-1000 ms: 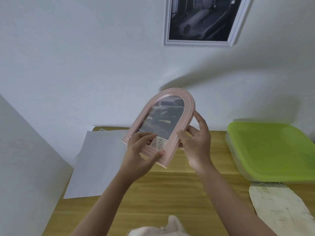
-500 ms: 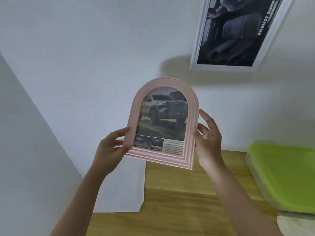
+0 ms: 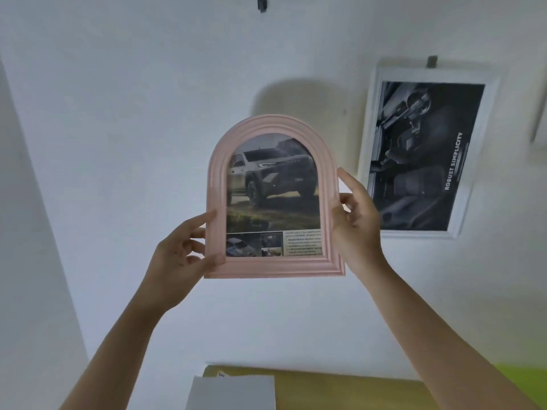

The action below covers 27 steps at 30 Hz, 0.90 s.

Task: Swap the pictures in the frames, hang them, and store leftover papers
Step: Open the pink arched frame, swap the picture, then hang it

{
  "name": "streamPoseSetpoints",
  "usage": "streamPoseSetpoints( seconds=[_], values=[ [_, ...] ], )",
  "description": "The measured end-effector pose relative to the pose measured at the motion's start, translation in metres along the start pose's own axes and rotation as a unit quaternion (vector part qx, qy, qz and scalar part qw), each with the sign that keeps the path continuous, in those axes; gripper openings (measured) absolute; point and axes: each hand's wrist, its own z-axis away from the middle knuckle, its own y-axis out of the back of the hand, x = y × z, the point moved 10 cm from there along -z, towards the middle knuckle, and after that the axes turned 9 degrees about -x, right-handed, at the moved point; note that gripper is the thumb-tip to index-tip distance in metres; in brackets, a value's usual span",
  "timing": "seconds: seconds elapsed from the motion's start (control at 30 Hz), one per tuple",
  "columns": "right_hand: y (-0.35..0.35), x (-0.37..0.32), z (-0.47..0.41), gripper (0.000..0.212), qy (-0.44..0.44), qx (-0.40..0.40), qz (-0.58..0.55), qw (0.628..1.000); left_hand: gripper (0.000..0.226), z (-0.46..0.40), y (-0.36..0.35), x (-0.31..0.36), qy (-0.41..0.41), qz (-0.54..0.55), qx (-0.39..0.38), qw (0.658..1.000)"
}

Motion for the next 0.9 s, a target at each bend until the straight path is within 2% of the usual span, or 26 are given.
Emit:
streamPoseSetpoints(
  seconds=[0.2, 0.53, 0.9],
  values=[
    [-0.016, -0.020, -0.071, 0.043, 0.057, -0.009, -0.017, 0.998, 0.072, -0.065, 0.030, 0.012, -0.048, 0.013, 0.026, 0.998],
    [-0.024, -0.050, -0.170, 0.045, 0.130, 0.010, 0.007, 0.991, 0.073, -0.170, 0.068, 0.051, -0.113, -0.043, 0.043, 0.992],
    [-0.020, -0.023, -0.191, 0.041, 0.127, 0.028, 0.016, 0.991, 0.068, -0.190, 0.059, 0.046, -0.122, -0.083, 0.048, 0.988]
  ],
)
